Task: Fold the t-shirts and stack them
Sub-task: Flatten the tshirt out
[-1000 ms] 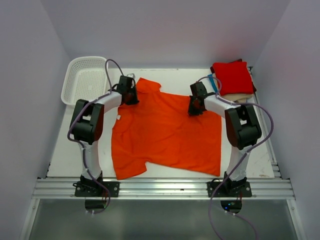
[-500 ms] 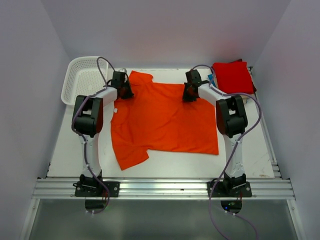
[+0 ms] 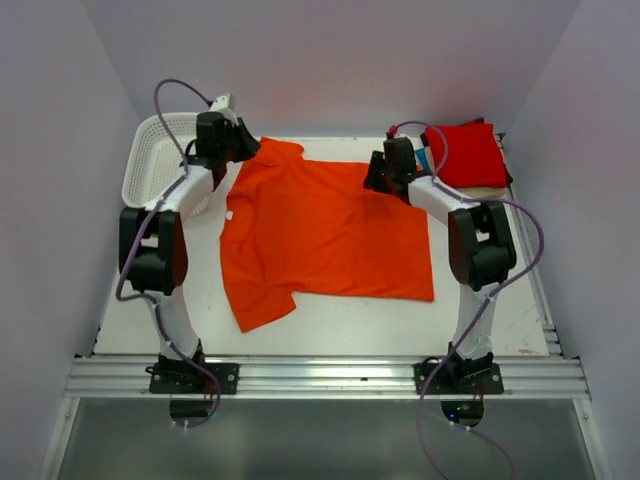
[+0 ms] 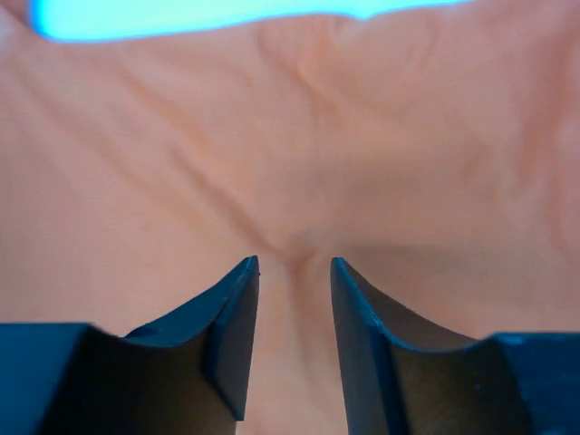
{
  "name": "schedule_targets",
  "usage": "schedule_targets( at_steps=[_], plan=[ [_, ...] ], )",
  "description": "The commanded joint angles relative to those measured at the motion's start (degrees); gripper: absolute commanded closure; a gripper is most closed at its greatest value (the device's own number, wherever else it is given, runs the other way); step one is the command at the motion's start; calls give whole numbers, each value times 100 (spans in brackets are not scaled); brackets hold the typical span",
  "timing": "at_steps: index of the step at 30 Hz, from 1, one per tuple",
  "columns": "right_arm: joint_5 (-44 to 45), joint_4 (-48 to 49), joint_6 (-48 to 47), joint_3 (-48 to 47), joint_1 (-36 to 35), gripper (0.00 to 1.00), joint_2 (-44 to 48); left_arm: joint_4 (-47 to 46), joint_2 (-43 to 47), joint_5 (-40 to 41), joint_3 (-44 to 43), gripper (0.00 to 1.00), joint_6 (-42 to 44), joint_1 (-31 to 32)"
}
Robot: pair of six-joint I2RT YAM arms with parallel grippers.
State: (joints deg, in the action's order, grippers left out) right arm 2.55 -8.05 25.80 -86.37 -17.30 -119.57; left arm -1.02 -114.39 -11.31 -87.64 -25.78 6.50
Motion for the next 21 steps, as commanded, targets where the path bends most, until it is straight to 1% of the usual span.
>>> schedule_targets(
  at_steps=[1,2,3,4,5,6,7,8,9,10,11,12,13,15,17,18,21],
  plan=[
    [142,1236,-119,434,16,46,1450,-637,1520,-179,429,70,196,9],
    [141,1193,-119,524,16,42,1628,-454,1760,-178,431,70,222,9],
    [71,992,-119,603,16,39,1830,-130,1988,109,571,59,223,44],
    [-34,833,-119,804,16,31,2189,708,2426,216,659,55,179,61],
    [-183,606,-50,936,7,29,2436,1126,2648,478,947,47,126,79],
    [-237,316,-14,1103,-1,27,2647,1539,2867,663,1141,44,39,123],
    [-237,226,4,1531,-28,20,2867,2317,3270,796,1378,41,-75,149],
    [-237,77,73,1735,-71,15,3382,2595,3456,745,1650,38,-172,158],
    [-237,-133,91,1964,-107,13,3622,2946,3658,736,2254,36,-173,176],
    [-237,-205,92,2392,-185,7,3912,3080,4000,727,2547,36,-164,202],
    [-185,-301,118,2597,-221,4,4402,3246,4134,718,2802,35,-138,228],
    [-97,-563,135,2764,-273,2,4668,3631,4205,666,3135,33,-68,263],
    [-53,-740,136,2992,-326,1,4871,3835,4284,691,3252,23,28,290],
    [96,-1300,127,3160,-353,1,5414,4178,4311,840,3541,9,99,508],
    [280,-1724,74,3258,-371,1,5689,4452,4346,858,3709,6,170,685],
    [351,-2109,83,3275,-371,1,5890,4496,4381,928,3866,6,170,912],
    [466,-2655,83,3310,-371,1,6268,4479,4460,771,4078,9,152,1142]
  ],
)
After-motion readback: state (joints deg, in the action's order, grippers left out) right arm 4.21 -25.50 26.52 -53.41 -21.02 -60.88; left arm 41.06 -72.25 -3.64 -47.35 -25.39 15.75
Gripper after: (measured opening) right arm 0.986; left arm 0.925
